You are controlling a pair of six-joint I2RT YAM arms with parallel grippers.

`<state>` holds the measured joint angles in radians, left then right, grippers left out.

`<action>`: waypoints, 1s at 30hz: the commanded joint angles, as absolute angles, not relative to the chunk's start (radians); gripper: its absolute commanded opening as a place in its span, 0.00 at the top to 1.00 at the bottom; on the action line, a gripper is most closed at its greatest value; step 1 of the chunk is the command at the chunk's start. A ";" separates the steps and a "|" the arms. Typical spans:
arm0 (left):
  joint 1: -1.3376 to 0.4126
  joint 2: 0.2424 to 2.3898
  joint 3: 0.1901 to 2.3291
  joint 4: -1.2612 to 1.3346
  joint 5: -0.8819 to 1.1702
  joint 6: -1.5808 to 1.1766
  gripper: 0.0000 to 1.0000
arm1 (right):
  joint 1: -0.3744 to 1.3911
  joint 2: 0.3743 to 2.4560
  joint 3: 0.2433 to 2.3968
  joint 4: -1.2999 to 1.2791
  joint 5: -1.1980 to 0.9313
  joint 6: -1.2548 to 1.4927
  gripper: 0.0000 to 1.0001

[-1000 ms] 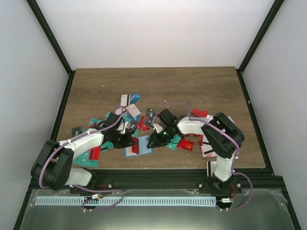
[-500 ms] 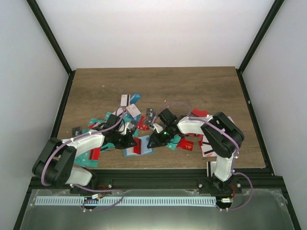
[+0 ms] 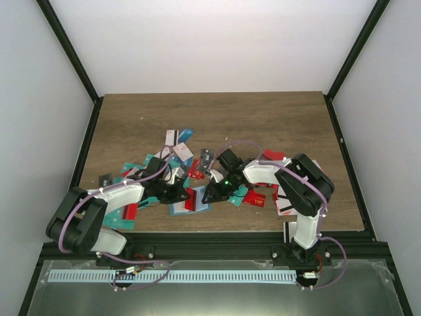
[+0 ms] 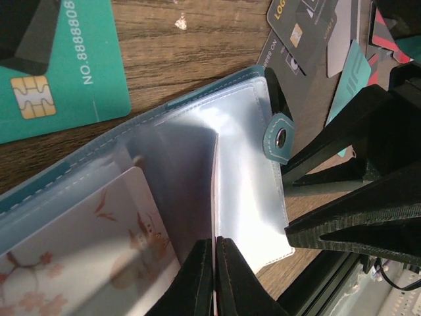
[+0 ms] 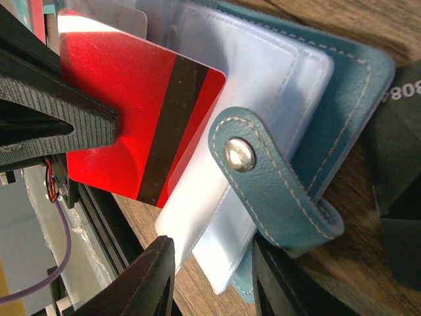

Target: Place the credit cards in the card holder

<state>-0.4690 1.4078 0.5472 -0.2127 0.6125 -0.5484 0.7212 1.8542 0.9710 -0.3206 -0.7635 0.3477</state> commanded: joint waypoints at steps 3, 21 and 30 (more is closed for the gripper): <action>-0.468 1.431 0.532 -0.124 0.639 -0.573 0.96 | 0.726 1.898 0.970 -0.336 -0.713 0.327 0.65; -0.465 1.283 0.558 -0.407 0.480 -0.548 0.96 | 0.723 1.906 0.965 -0.324 -0.715 0.343 0.65; -0.464 1.330 0.568 -0.402 0.468 -0.537 0.96 | 0.724 1.908 0.962 -0.327 -0.715 0.343 0.65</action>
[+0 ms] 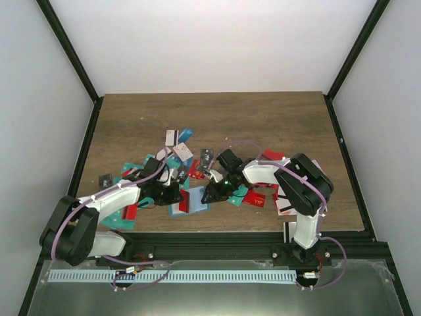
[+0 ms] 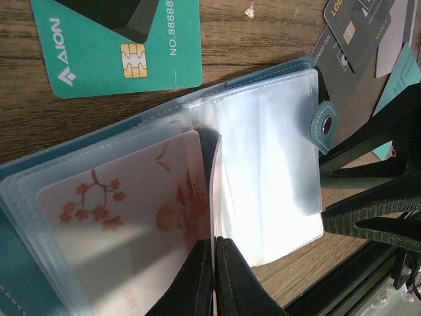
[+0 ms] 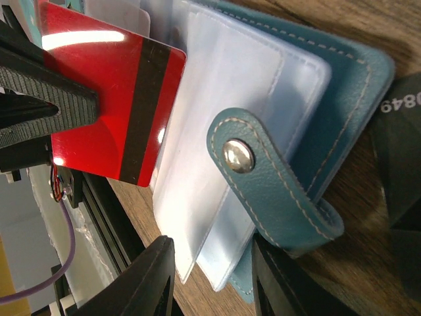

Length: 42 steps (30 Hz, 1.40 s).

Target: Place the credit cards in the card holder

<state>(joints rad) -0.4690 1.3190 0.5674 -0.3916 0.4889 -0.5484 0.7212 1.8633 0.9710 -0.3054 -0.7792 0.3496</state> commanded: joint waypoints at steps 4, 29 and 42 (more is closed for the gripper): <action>-0.465 1.335 0.567 -0.391 0.487 -0.535 0.96 | 0.724 1.909 0.961 -0.328 -0.715 0.342 0.65; -0.465 1.356 0.552 -0.333 0.512 -0.563 0.96 | 0.725 1.934 0.972 -0.337 -0.722 0.324 0.65; -0.463 1.362 0.528 -0.277 0.536 -0.545 0.96 | 0.719 1.956 0.988 -0.349 -0.719 0.320 0.65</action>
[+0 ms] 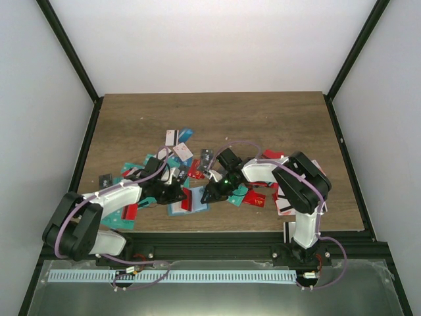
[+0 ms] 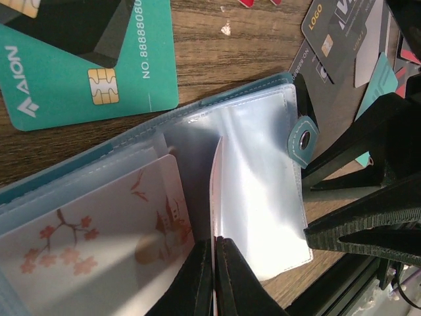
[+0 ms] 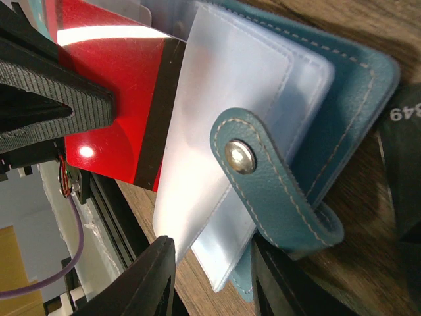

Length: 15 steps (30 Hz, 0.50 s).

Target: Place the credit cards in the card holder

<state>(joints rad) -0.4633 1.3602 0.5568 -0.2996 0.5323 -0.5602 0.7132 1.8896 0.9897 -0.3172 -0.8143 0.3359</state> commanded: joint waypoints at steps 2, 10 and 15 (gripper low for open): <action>-0.462 1.360 0.527 -0.275 0.534 -0.547 0.96 | 0.720 1.958 0.989 -0.350 -0.720 0.320 0.65; -0.421 1.304 0.489 -0.269 0.534 -0.604 0.96 | 0.718 1.956 0.979 -0.348 -0.720 0.325 0.65; -0.394 1.292 0.441 -0.195 0.572 -0.646 0.96 | 0.718 1.957 0.977 -0.350 -0.723 0.325 0.65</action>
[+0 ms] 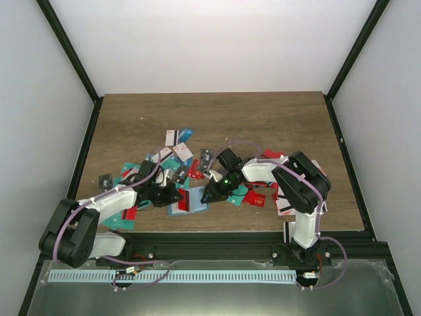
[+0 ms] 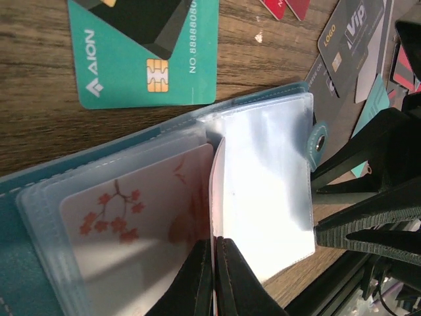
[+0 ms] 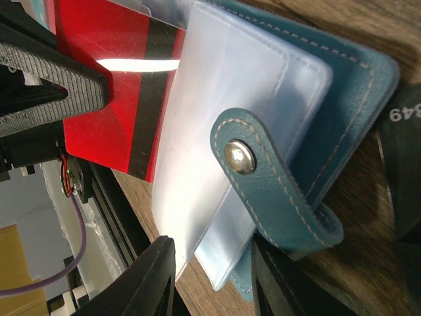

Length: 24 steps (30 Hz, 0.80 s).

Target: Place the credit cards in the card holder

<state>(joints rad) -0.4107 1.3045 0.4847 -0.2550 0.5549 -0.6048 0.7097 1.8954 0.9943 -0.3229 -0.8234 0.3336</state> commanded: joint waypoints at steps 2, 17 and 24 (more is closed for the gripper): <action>-0.394 1.296 0.415 -0.144 0.589 -0.672 0.96 | 0.718 1.959 0.976 -0.350 -0.725 0.325 0.65; -0.394 1.347 0.380 0.007 0.617 -0.746 0.96 | 0.719 1.966 0.967 -0.353 -0.736 0.321 0.65; -0.394 1.383 0.367 0.062 0.633 -0.757 0.96 | 0.717 1.970 0.963 -0.344 -0.744 0.324 0.65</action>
